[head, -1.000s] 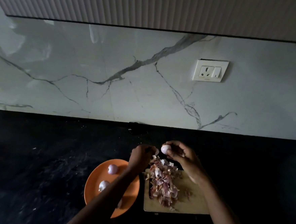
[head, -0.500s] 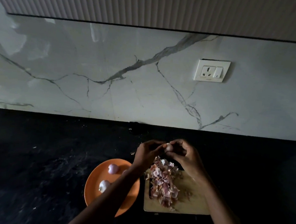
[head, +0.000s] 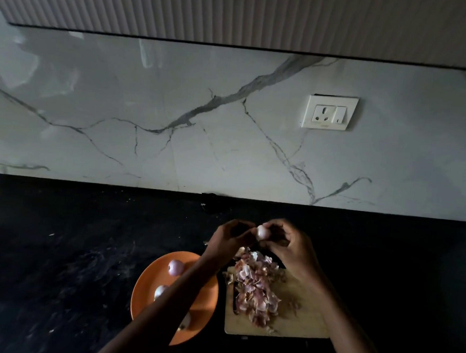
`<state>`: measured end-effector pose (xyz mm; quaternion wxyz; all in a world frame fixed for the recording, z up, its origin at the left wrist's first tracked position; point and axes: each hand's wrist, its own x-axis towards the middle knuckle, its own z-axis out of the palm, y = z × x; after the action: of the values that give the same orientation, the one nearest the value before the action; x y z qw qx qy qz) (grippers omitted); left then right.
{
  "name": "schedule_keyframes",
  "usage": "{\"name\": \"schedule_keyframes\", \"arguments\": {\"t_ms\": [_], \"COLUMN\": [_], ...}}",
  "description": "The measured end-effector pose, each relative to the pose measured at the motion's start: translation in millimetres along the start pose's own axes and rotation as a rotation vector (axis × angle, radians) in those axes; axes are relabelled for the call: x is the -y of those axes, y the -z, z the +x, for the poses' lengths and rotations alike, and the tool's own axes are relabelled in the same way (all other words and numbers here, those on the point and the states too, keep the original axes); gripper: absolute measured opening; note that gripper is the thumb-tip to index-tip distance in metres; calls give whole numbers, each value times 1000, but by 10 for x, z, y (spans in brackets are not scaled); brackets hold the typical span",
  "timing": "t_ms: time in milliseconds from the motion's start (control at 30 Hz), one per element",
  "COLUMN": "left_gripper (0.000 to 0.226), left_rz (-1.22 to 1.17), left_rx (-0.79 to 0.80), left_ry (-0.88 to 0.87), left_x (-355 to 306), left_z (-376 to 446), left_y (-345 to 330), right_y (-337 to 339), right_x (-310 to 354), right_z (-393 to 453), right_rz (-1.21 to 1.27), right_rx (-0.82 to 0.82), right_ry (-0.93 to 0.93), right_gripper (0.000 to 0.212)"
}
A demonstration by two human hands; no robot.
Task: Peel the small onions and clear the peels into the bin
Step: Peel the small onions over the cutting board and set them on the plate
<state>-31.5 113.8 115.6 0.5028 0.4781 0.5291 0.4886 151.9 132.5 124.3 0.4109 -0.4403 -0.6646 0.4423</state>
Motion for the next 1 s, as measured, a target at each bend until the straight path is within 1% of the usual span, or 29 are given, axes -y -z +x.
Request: {"name": "schedule_keyframes", "arguments": {"t_ms": [167, 333, 467, 600, 733, 900, 1000], "left_gripper": [10, 16, 13, 12, 9, 13, 14], "left_rz": [-91, -99, -110, -49, -28, 7, -50], "left_rx": [-56, -82, -80, -104, -132, -217, -265], "left_ry": [38, 40, 51, 50, 64, 100, 130], "left_x": [9, 14, -2, 25, 43, 43, 56], "left_z": [-3, -1, 11, 17, 16, -5, -31], "left_y": [-59, -79, -75, -56, -54, -92, -115], "right_y": [7, 2, 1, -27, -57, -86, -115], "right_x": [32, 19, -16, -28, -54, -87, -61], "right_z": [26, 52, 75, 81, 72, 50, 24], "right_rz": [-65, -161, -209, -281, -328, -340, -321], "right_rx": [-3, 0, -7, -2, -12, -4, -9], "right_ry": [68, 132, 166, 222, 261, 289, 273], "right_gripper": [41, 46, 45, 50, 52, 45, 45]}}
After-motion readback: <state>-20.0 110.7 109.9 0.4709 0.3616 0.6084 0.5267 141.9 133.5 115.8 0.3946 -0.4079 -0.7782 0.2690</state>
